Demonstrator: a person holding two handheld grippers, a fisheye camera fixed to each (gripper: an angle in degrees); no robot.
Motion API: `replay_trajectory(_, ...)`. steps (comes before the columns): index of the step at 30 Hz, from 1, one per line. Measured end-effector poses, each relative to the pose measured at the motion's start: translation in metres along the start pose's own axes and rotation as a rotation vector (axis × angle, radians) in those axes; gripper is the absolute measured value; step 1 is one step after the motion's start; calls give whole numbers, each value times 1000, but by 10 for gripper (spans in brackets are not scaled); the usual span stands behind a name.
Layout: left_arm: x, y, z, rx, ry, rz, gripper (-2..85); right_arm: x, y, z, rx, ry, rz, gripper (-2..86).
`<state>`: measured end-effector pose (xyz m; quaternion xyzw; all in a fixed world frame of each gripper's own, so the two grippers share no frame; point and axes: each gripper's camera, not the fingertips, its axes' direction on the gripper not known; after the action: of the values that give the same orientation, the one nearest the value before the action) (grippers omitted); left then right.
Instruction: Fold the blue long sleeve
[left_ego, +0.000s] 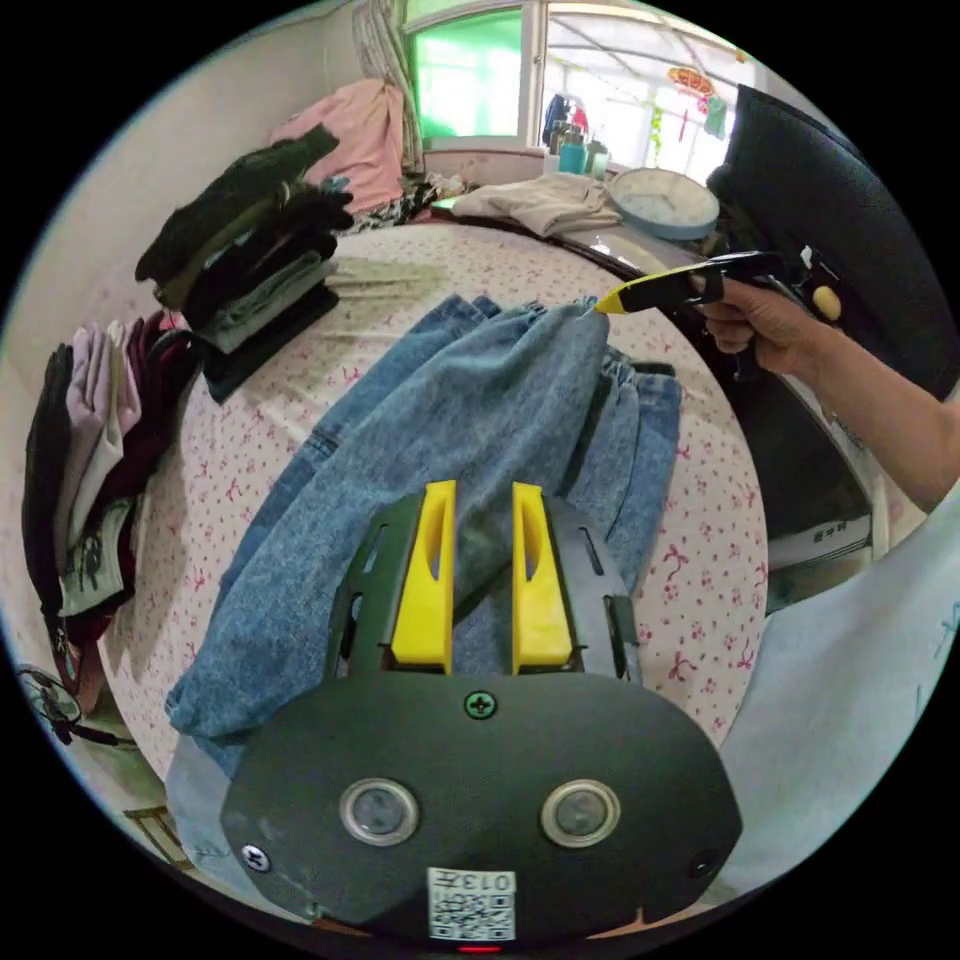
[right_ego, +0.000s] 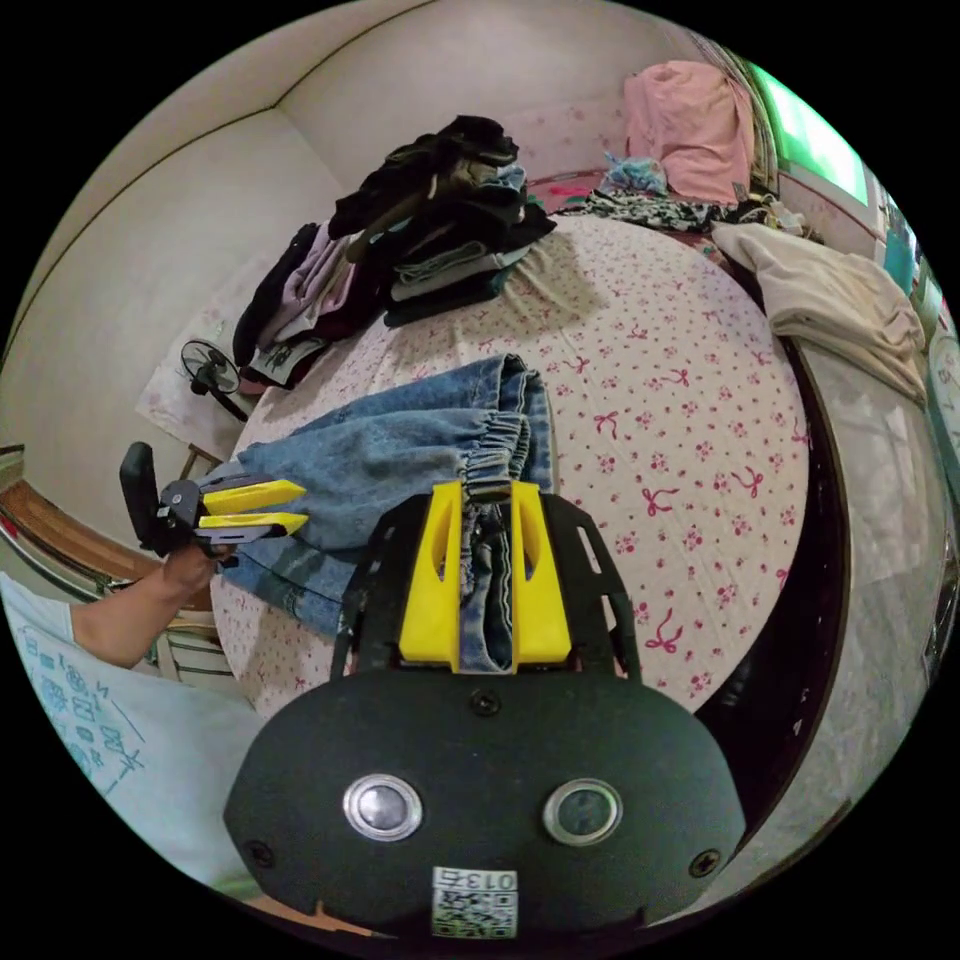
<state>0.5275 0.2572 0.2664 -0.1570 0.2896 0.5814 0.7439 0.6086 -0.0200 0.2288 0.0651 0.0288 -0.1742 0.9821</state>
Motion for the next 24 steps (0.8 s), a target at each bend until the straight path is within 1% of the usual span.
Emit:
replay_trajectory(1,11,-11,-3,34,-28,18,147,-4,-4,-7,16,-6,-10,67)
replay_trajectory(3,28,-32,1,47,-44,60,168,-8,-12,-17,44,-44,-7,44)
replay_trajectory(5,40,-53,11,43,-38,70,174,-16,-23,-26,78,-114,-13,33)
replay_trajectory(7,51,-79,36,-16,-45,96,167,-28,-31,-27,87,-120,-60,30)
replay_trajectory(9,50,-93,57,-106,-59,99,118,-35,-36,-23,55,-100,-91,30)
replay_trajectory(10,42,-96,65,-147,-83,66,58,-35,-37,-22,55,-104,-96,31)
replay_trajectory(11,35,-96,65,-142,-90,36,28,-34,-37,-22,40,-98,-101,34)
replay_trajectory(13,-5,-89,52,-50,128,-111,13,-27,-34,-25,48,-27,-79,45)
replay_trajectory(14,-16,-84,48,-23,157,-157,10,-18,-31,-26,47,-19,-60,48)
replay_trajectory(16,-53,-64,27,77,179,-299,4,-4,-27,-21,22,8,-13,47)
replay_trajectory(17,-61,-58,23,97,187,-331,3,6,-26,-14,-4,13,23,52)
replay_trajectory(19,-88,-38,4,183,213,-439,1,17,-28,0,-54,-26,65,69)
replay_trajectory(21,-99,-29,-7,235,234,-478,1,16,-33,14,-102,-58,52,74)
replay_trajectory(24,-106,-23,-20,271,237,-474,1,1,-48,33,-145,-9,-26,79)
